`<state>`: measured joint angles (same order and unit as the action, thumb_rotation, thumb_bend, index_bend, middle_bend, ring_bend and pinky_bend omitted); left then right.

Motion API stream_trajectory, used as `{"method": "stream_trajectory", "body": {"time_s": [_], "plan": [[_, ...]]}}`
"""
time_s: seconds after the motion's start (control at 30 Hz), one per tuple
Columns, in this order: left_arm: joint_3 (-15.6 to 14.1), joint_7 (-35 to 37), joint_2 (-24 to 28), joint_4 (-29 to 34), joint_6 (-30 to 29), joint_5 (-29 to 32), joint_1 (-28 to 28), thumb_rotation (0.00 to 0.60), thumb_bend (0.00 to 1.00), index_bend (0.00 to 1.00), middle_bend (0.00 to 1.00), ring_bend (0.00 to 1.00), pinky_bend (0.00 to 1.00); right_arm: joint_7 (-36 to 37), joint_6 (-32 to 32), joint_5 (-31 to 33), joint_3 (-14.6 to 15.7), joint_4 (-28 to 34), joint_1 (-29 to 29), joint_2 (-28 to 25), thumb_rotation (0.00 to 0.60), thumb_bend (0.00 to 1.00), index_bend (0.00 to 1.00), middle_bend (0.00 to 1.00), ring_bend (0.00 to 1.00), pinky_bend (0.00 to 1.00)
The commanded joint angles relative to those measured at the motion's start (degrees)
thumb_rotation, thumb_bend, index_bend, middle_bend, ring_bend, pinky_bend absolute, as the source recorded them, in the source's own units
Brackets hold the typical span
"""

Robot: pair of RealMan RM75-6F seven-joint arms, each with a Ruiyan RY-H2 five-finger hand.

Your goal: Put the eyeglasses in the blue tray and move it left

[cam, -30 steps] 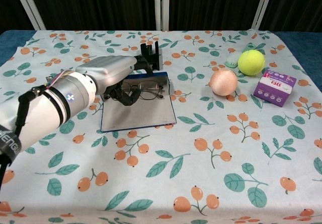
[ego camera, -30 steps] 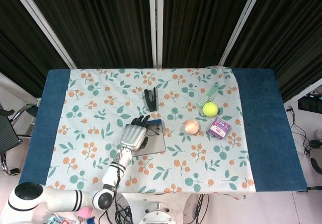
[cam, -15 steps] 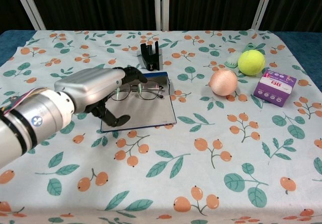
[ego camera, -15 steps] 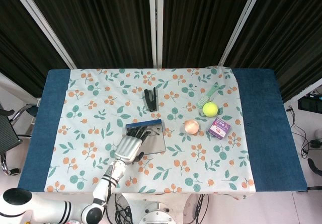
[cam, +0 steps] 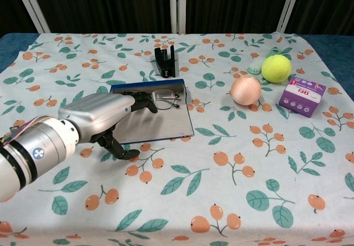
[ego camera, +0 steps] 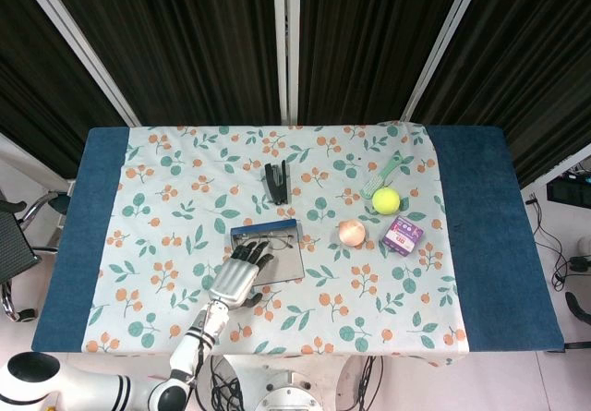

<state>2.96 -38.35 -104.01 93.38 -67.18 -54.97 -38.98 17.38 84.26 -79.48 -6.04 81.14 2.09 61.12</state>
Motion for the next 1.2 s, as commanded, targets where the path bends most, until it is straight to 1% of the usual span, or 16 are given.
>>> {"method": "stream_trajectory", "body": {"time_s": [0.03,0.23,0.43,0.53,0.6,0.7,0.97,1.2], "plan": [[0.5,-0.3,-0.2,-0.3,0.7,0.7,-0.1,0.600,0.24,0.20,0.02,0.04,0.14,-0.1,-0.1,0.0,0.0,0.1,-0.1,0.0,0.600,0.21,0.00,0.00,0.00,0.00],[1.5,-1.1,-0.9,-1.6,2.2,2.3,-0.6,0.600,0.24,0.24,0.02,0.04,0.14,-0.4,-0.4,0.0,0.0,0.2,-0.3,0.0,0.600,0.21,0.00,0.00,0.00,0.00],[2.2,-4.1,-0.7,-1.8,2.8,5.4,-1.3,0.600,0.25,0.25,0.02,0.04,0.14,-0.5,-0.5,0.2,0.0,0.3,-0.2,-0.2,0.600,0.21,0.00,0.00,0.00,0.00],[2.3,-5.3,-0.8,-2.0,2.3,5.7,-1.6,0.600,0.33,0.31,0.02,0.04,0.14,-0.4,-0.7,0.2,0.0,0.3,-0.3,-0.2,0.600,0.21,0.00,0.00,0.00,0.00],[2.4,-5.9,-1.3,-2.4,1.4,5.7,-1.5,0.600,0.41,0.35,0.02,0.04,0.14,-0.4,-0.9,0.1,0.1,0.2,-0.3,-0.1,0.600,0.21,0.00,0.00,0.00,0.00],[2.7,-6.7,-2.2,-3.0,0.0,5.8,-1.3,0.600,0.48,0.39,0.02,0.04,0.14,-0.4,-1.0,0.0,0.2,0.1,-0.3,-0.1,0.600,0.21,0.00,0.00,0.00,0.00],[3.6,-5.6,-3.9,-4.6,-1.9,5.0,-0.4,0.600,0.54,0.43,0.03,0.04,0.14,-0.4,-1.2,0.1,0.4,-0.1,-0.3,0.1,0.600,0.21,0.00,0.00,0.00,0.00],[4.6,-2.7,-5.6,-7.9,-3.6,0.8,0.0,0.600,0.53,0.45,0.04,0.04,0.14,-0.7,-1.2,0.2,0.4,0.1,-0.3,-0.1,0.600,0.21,0.00,0.00,0.00,0.00]]}}
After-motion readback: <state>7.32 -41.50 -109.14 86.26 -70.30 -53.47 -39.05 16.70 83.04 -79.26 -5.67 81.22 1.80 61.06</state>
